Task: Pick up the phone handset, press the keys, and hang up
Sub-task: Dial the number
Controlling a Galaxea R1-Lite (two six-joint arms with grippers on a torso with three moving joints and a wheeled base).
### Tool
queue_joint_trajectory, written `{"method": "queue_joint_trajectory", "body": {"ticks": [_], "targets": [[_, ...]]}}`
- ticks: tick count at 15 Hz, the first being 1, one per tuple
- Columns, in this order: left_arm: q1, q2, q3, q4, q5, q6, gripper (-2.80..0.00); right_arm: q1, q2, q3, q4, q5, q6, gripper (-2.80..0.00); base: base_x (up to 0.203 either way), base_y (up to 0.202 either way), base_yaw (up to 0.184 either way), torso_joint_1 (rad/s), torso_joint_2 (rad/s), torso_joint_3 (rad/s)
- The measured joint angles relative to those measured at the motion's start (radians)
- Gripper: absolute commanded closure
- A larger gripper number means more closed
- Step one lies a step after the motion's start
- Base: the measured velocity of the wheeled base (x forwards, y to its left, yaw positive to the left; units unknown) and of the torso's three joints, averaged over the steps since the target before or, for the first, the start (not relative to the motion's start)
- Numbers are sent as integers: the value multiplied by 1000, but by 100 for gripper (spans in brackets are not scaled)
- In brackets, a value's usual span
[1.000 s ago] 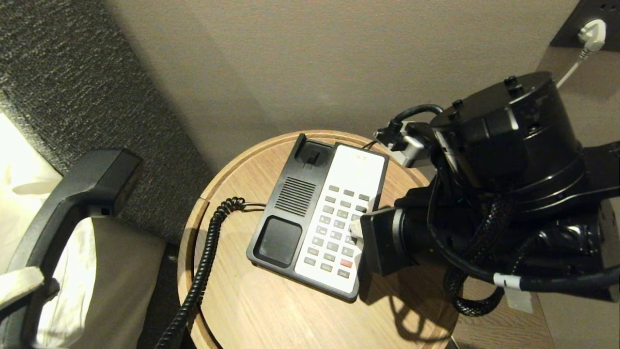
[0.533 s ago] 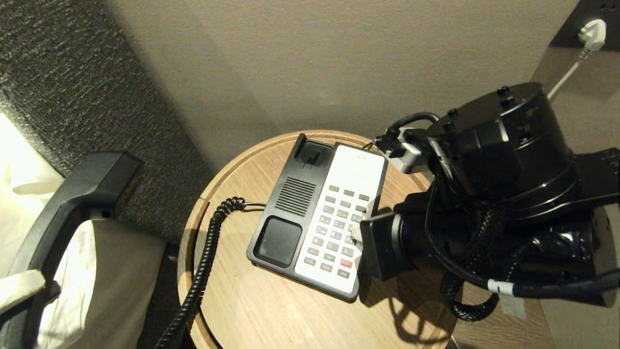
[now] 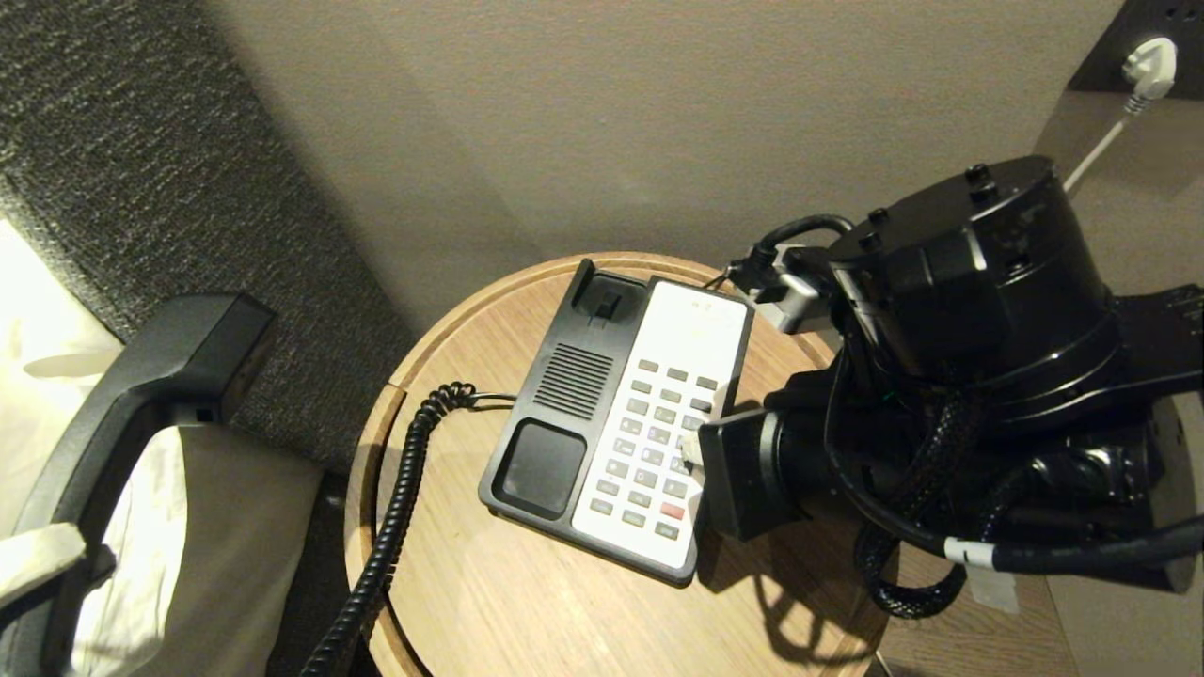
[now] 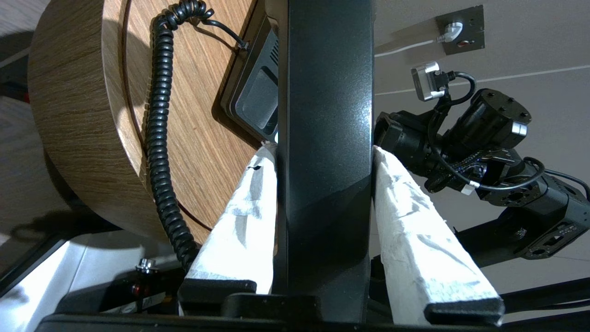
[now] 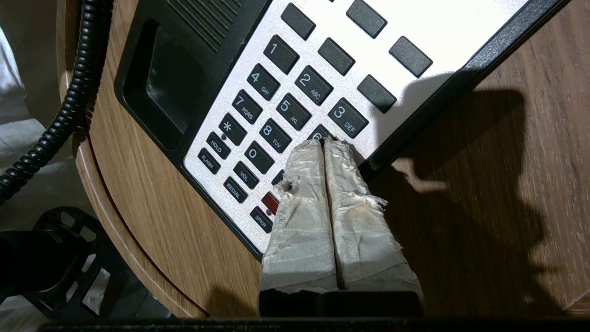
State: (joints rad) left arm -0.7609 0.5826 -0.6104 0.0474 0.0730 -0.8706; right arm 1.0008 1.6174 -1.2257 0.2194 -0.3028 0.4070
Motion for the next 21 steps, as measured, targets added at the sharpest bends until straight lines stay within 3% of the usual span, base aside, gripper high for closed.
{"method": "queue_joint_trajectory", "body": {"ticks": [21], "targets": [[0,-7,17,0,0,0,0,-3,-17,-15,13,1,0,0,0,0,0,0,0,0]]}}
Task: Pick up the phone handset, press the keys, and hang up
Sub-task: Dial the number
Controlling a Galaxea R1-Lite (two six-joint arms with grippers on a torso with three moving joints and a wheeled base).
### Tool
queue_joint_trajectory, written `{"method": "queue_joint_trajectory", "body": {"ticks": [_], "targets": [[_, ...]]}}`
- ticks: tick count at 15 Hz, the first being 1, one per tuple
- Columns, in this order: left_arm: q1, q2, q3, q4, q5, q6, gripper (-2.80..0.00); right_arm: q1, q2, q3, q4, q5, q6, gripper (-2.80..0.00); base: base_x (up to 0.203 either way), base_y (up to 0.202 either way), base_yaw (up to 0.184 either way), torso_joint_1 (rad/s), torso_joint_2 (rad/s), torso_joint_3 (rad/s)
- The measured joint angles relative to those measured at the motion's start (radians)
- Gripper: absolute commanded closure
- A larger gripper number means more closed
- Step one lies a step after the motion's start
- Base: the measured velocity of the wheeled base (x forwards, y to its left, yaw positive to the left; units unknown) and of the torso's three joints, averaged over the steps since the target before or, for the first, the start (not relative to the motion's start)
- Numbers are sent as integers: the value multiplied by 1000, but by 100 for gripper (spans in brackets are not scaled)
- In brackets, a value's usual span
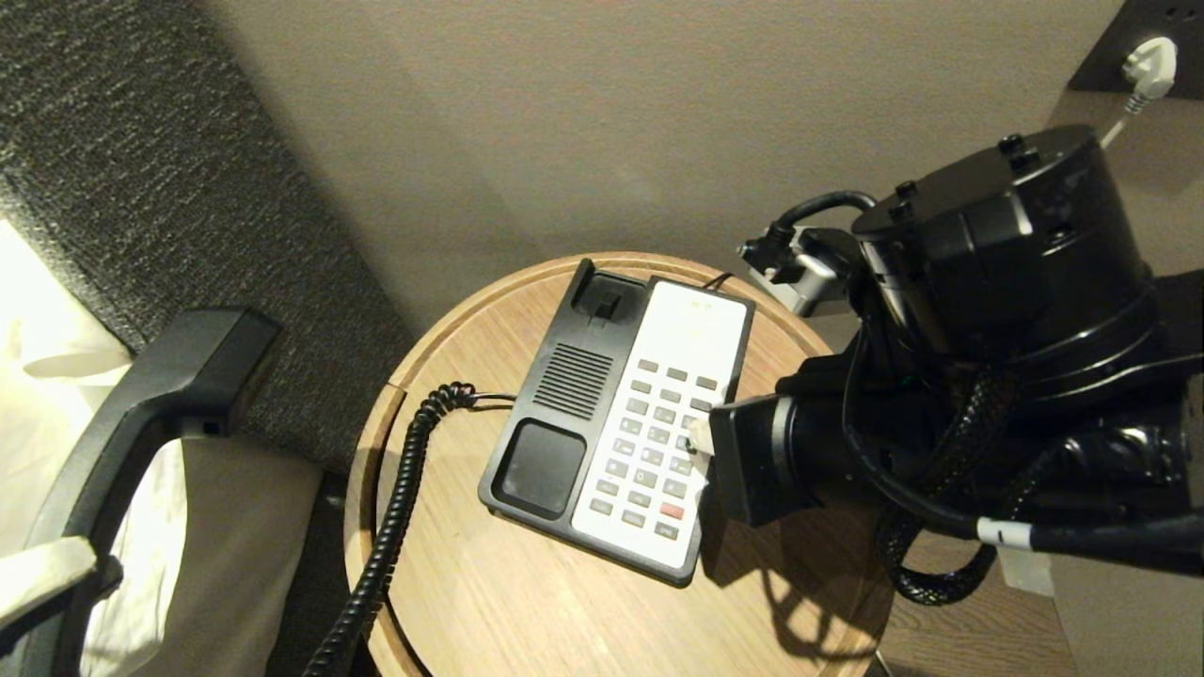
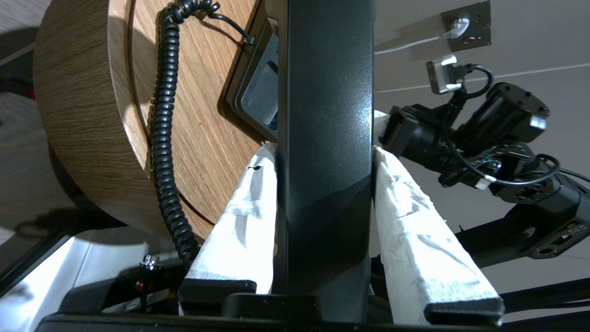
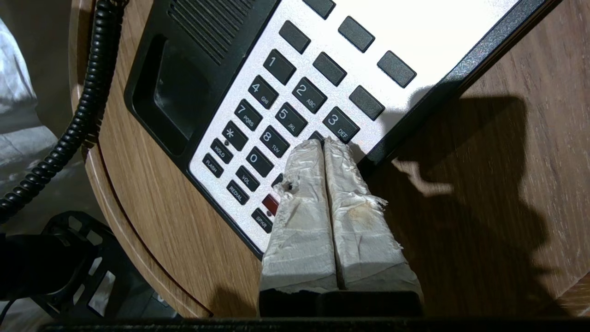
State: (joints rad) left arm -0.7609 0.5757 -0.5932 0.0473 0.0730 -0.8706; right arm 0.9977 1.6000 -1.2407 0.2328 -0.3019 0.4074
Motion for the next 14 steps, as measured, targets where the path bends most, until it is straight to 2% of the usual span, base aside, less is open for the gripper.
{"method": "queue_joint_trajectory", "body": {"ticks": [14], "targets": [[0,-7,9,0,0,-1,0,19,18,13,-3,9,30,0,0,0,0,0,0,0]]}}
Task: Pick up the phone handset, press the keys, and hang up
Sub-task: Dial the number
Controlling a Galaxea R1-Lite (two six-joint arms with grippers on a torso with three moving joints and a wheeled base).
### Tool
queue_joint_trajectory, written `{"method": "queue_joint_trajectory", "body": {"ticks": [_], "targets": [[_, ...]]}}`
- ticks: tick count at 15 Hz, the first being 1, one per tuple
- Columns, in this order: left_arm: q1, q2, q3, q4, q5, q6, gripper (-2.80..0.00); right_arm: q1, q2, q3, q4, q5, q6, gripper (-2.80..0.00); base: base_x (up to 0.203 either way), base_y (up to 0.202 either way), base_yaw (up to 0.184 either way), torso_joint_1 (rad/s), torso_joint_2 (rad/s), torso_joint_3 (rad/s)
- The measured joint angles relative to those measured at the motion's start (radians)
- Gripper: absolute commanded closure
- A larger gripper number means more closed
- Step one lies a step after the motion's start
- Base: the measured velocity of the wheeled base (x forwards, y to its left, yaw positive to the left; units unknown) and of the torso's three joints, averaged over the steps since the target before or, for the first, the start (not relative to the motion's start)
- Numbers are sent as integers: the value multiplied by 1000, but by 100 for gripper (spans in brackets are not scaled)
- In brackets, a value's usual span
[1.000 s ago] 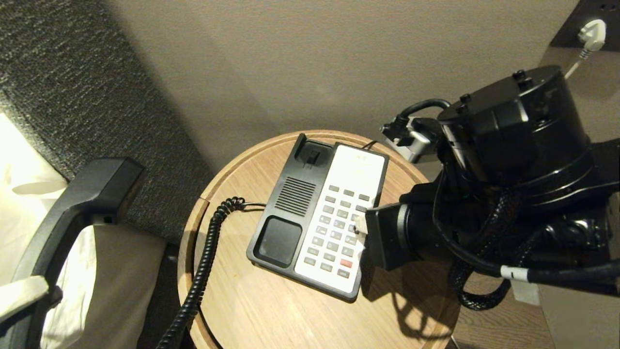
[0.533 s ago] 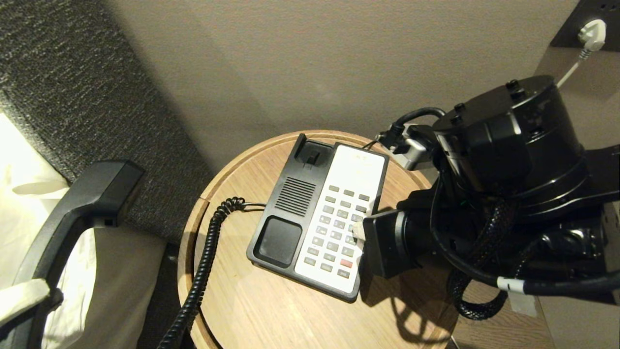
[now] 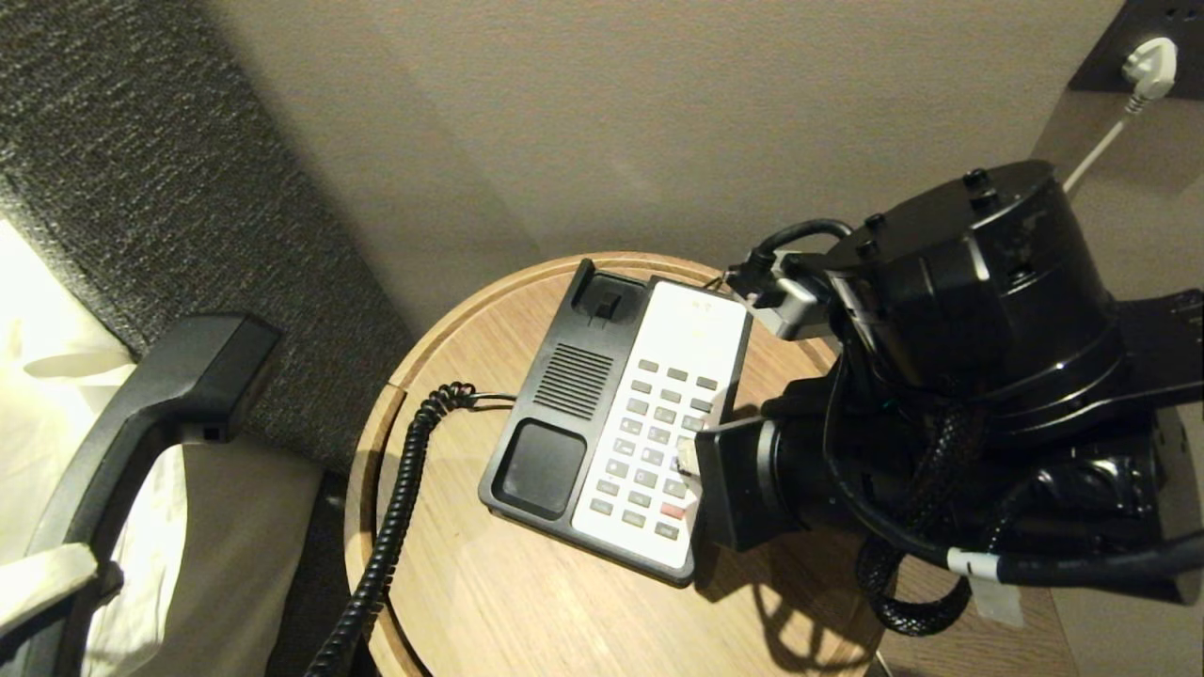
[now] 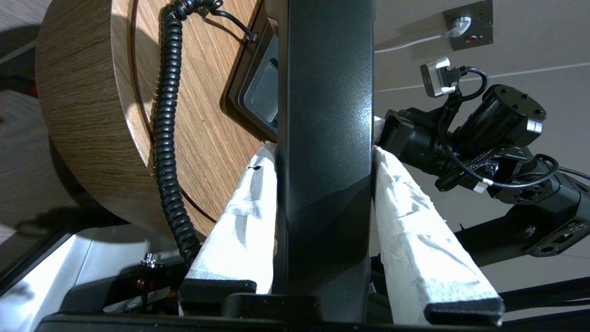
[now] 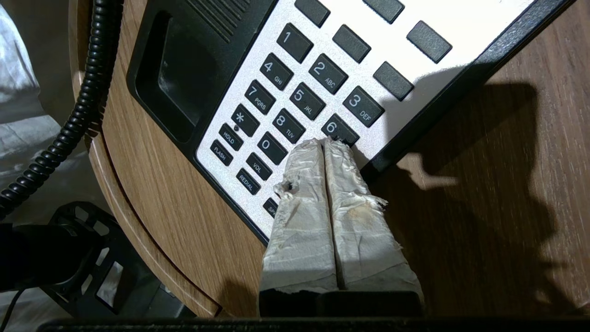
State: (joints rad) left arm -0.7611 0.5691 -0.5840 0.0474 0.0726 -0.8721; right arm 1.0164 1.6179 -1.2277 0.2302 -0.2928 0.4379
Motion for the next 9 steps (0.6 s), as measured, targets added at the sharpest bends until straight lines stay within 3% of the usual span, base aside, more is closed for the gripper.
{"method": "queue_joint_trajectory", "body": {"ticks": [9], "targets": [[0,-1,1,0,0,0,0,0,13,1,-4,-5,0,0,0,0,0,0,0,0]]}}
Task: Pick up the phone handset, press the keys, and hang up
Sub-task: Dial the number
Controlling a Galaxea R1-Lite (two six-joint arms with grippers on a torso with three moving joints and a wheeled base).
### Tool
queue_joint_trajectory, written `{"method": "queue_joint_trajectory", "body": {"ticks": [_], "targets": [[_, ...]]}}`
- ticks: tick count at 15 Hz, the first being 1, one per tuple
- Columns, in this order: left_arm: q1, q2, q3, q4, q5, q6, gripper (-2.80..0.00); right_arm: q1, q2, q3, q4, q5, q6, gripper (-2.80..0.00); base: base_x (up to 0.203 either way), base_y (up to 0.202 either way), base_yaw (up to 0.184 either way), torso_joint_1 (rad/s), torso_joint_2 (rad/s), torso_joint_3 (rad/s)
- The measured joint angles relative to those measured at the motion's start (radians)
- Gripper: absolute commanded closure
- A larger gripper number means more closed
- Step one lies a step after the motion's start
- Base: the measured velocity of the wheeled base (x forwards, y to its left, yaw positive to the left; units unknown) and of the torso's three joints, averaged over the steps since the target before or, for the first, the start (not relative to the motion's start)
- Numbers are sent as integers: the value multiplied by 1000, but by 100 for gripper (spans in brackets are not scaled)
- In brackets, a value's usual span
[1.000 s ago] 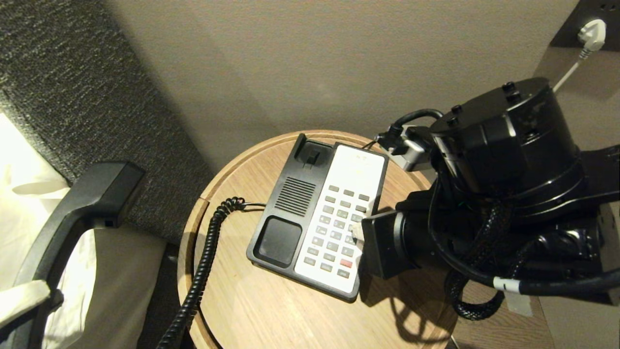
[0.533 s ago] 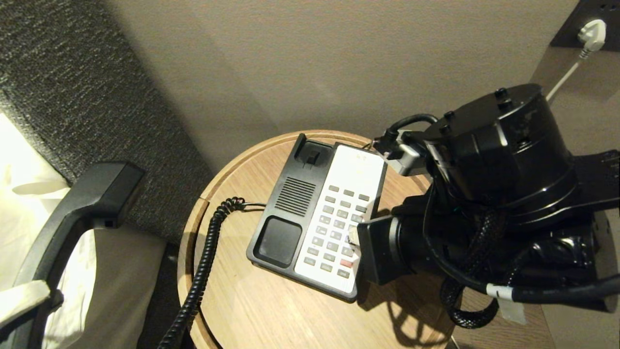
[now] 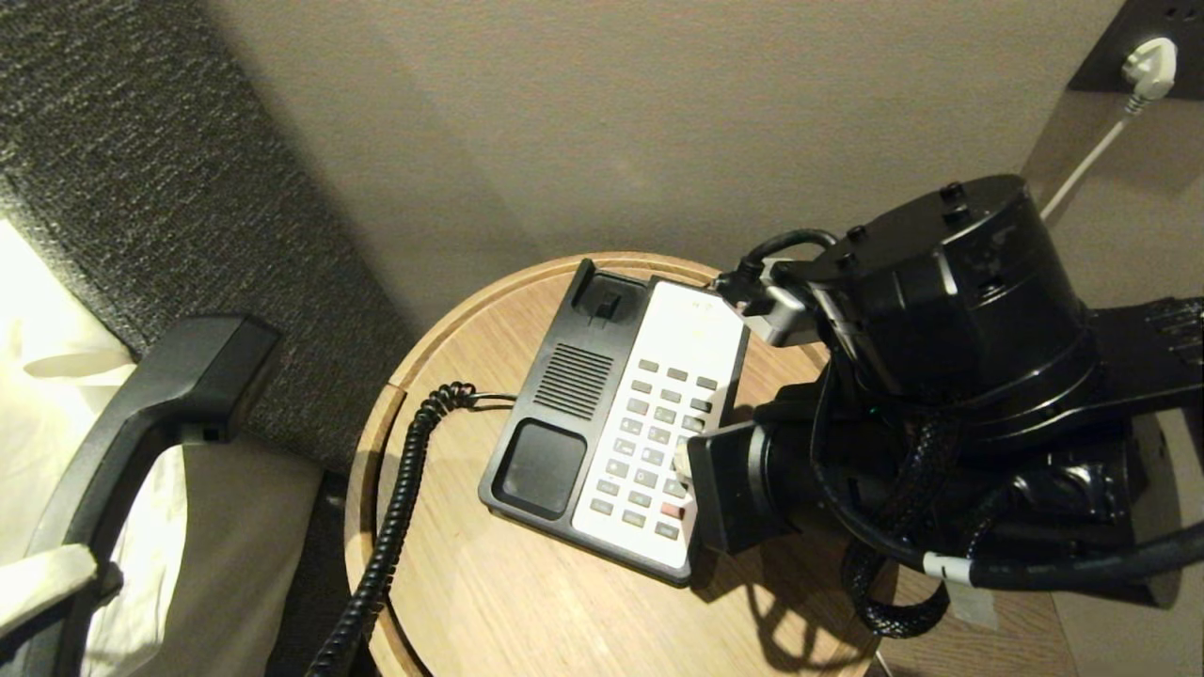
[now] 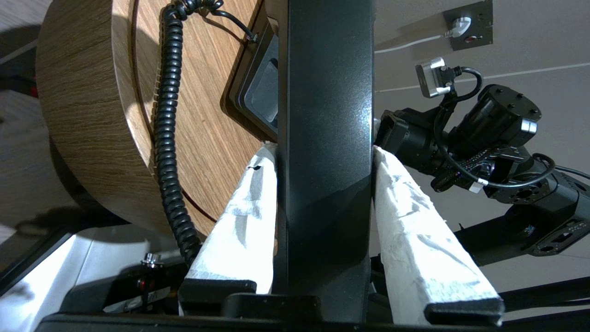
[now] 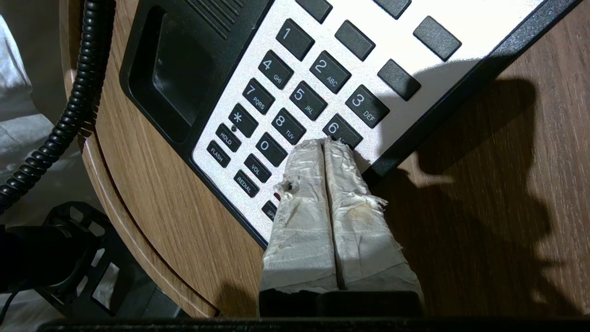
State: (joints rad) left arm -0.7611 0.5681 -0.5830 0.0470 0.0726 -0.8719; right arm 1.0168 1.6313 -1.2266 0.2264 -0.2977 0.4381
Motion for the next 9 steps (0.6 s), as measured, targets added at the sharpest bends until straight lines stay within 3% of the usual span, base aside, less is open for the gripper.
{"method": "queue_joint_trajectory", "body": {"ticks": [9], "targets": [[0,-6,8,0,-1,0,0,0,0,49,-13,-4,-3,0,0,0,0,0,0,0]]}}
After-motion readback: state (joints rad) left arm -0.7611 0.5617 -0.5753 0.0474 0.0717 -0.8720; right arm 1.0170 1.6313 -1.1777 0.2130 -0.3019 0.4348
